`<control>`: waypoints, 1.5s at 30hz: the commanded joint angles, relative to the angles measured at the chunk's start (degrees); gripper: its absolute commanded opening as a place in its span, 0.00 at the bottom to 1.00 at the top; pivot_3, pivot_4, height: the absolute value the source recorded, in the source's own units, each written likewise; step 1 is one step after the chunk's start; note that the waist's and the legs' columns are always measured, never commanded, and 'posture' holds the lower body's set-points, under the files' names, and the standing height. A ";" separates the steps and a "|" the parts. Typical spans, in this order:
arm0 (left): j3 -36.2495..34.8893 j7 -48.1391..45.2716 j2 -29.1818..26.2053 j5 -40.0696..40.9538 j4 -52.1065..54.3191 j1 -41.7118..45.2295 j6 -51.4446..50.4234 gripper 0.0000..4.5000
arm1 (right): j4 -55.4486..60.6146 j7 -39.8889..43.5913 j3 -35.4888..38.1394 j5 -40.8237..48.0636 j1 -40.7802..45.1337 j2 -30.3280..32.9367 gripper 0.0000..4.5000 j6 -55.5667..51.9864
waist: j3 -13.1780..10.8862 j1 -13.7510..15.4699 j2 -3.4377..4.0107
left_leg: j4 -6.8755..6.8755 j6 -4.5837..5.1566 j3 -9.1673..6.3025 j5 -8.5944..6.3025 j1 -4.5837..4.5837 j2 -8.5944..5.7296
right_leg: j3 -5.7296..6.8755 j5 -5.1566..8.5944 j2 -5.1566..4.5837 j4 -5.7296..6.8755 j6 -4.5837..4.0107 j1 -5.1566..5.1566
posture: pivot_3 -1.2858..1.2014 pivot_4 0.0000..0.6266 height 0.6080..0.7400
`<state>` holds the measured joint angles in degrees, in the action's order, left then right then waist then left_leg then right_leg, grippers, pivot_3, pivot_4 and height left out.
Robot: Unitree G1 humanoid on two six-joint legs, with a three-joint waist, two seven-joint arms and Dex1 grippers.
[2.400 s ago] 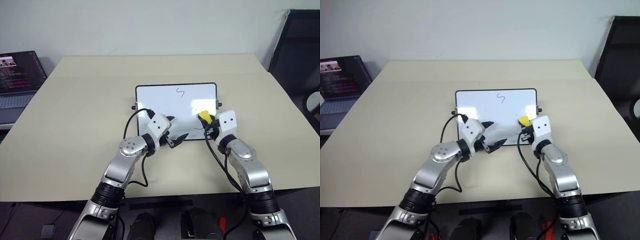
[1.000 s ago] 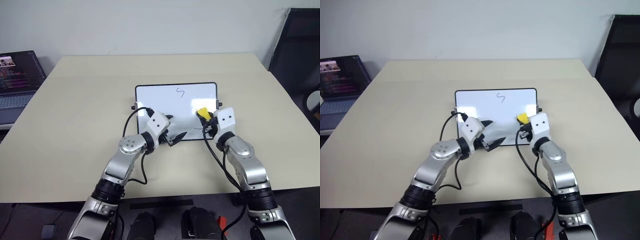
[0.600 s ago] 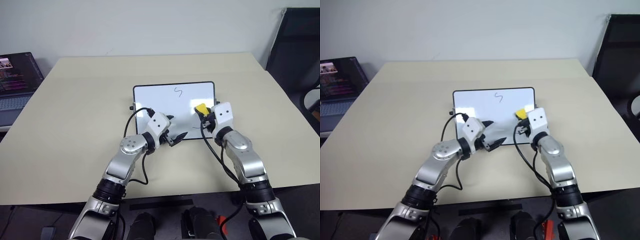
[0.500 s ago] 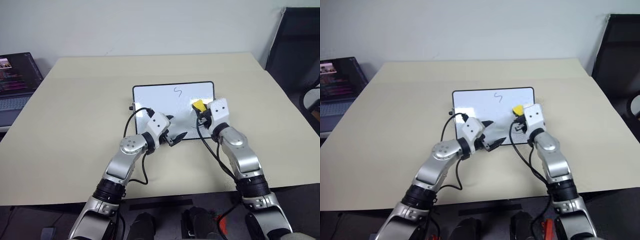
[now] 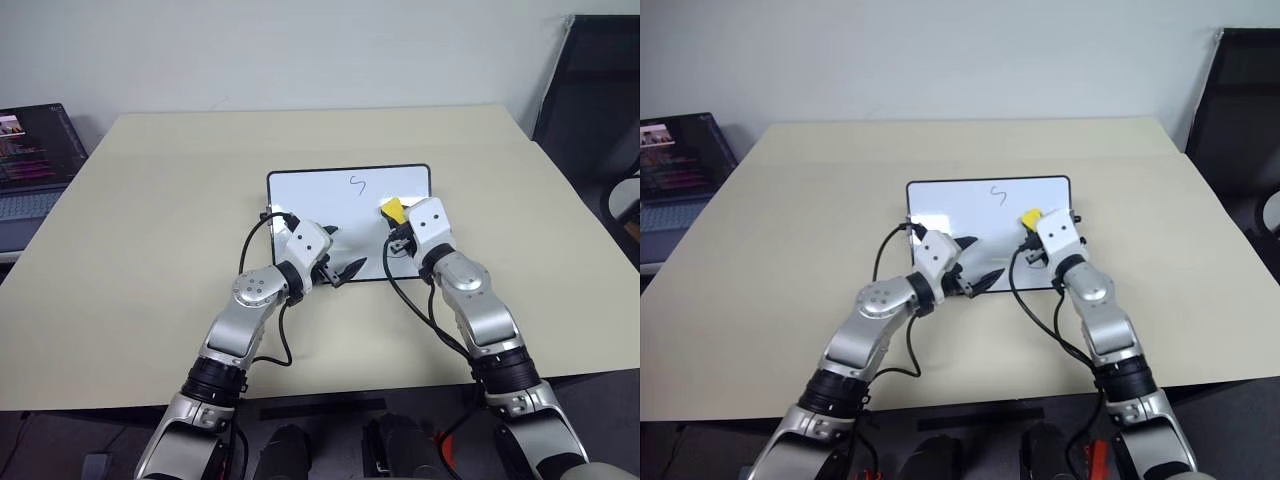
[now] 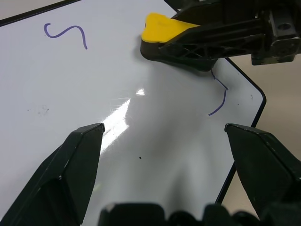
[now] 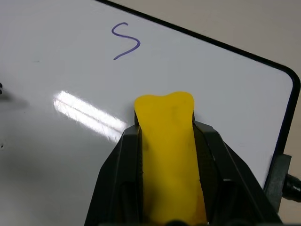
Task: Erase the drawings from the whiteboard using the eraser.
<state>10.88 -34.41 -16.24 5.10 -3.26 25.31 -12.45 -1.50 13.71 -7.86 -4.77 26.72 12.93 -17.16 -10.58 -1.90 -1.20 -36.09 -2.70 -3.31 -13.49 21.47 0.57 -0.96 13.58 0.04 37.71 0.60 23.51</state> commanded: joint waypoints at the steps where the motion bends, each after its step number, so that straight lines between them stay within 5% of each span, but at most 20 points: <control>1: -0.75 0.08 -0.25 0.18 2.69 0.07 0.15 1.00 | 2.44 0.53 1.11 -0.13 -3.74 1.27 0.25 -3.83 | 0.00 0.08 0.00 | 0.00 0.00 0.00 0.00 0.00 0.00 | 0.00 0.00 0.00 0.00 0.00 0.00 | 0.52 0.24 1.00; 24: -0.15 -0.78 -0.04 0.11 2.48 -0.24 0.95 1.00 | 22.00 2.88 9.44 8.22 -9.27 3.70 0.25 -8.57 | -0.03 0.13 -0.06 | 0.08 -0.01 -0.01 -0.01 0.65 -0.02 | -0.01 -0.02 0.00 -0.08 0.05 0.60 | 0.52 0.24 1.00; 45: 3.25 -4.85 -2.46 -0.26 9.29 -7.62 -1.20 1.00 | 24.33 2.21 9.48 8.23 -14.45 5.05 0.25 -8.10 | -0.04 0.09 -0.06 | 0.04 0.00 0.05 -0.01 0.54 0.00 | -0.05 -0.02 0.01 -0.02 0.05 0.58 | 0.52 0.24 1.00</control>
<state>13.43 -38.69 -18.58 5.03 2.77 17.70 -13.57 20.13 16.01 0.97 3.36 12.06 17.61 -26.61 -10.61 -1.81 -1.26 -36.05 -2.70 -3.26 -13.49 22.00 0.57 -1.00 13.56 0.06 37.70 0.65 24.08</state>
